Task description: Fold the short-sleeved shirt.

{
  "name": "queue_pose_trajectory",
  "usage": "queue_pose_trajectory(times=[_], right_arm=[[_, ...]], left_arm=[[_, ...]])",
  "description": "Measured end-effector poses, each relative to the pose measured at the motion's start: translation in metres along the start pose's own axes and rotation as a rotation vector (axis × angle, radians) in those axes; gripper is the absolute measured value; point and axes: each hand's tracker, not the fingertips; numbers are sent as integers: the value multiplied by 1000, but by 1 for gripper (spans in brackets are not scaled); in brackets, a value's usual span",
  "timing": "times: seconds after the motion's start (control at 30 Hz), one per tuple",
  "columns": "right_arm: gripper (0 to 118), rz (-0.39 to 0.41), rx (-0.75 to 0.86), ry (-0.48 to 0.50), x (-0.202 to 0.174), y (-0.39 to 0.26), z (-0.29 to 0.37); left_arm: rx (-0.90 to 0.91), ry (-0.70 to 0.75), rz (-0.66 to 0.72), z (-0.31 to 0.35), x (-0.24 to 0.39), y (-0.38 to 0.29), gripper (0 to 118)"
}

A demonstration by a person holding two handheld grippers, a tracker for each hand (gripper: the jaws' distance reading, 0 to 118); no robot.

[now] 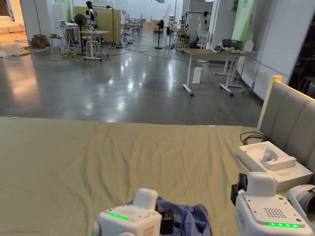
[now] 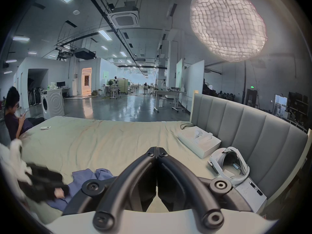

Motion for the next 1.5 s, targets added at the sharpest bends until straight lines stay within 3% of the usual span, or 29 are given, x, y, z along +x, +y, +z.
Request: queue_pose_trajectory(times=[0.17, 0.23, 0.27, 0.3, 0.33, 0.4, 0.7, 1.0, 1.07, 1.1, 1.2, 1.33, 1.5], right_arm=[[0, 8, 47, 26, -16, 10, 4], [0, -2, 64, 35, -22, 13, 6], [0, -6, 69, 39, -24, 13, 6], [0, -10, 75, 43, -27, 14, 7], [0, -14, 81, 48, -30, 14, 7], [0, -24, 90, 56, -35, 15, 9], [0, -33, 82, 94, -50, 14, 2], [0, -9, 33, 101, -46, 7, -22], [0, -1, 22, 98, -44, 3, -30], [0, 3, 15, 98, -43, 2, -33], [0, 13, -10, 91, -39, -4, -46], [0, 31, -43, 78, -32, -13, -61], [0, 43, -84, 56, -23, -24, -74]], left_arm=[[191, 256, -29, 51, -34, 19, 54], [253, 318, -44, 75, -38, 21, 48], [270, 351, -58, 85, -41, 22, 35], [276, 371, -75, 91, -43, 22, 10], [284, 409, -95, 97, -45, 21, 3], [311, 494, -109, 109, -45, 19, 2], [243, 471, -19, 112, -68, 7, 1], [-47, 357, 89, 24, -124, 10, 1], [-114, 326, 120, -3, -139, 13, 3], [-142, 328, 126, -15, -144, 14, 11], [-236, 307, 164, -49, -158, 19, 64], [-320, 250, 222, -92, -182, 17, 71], [-413, 239, 230, -135, -193, 9, 71]])
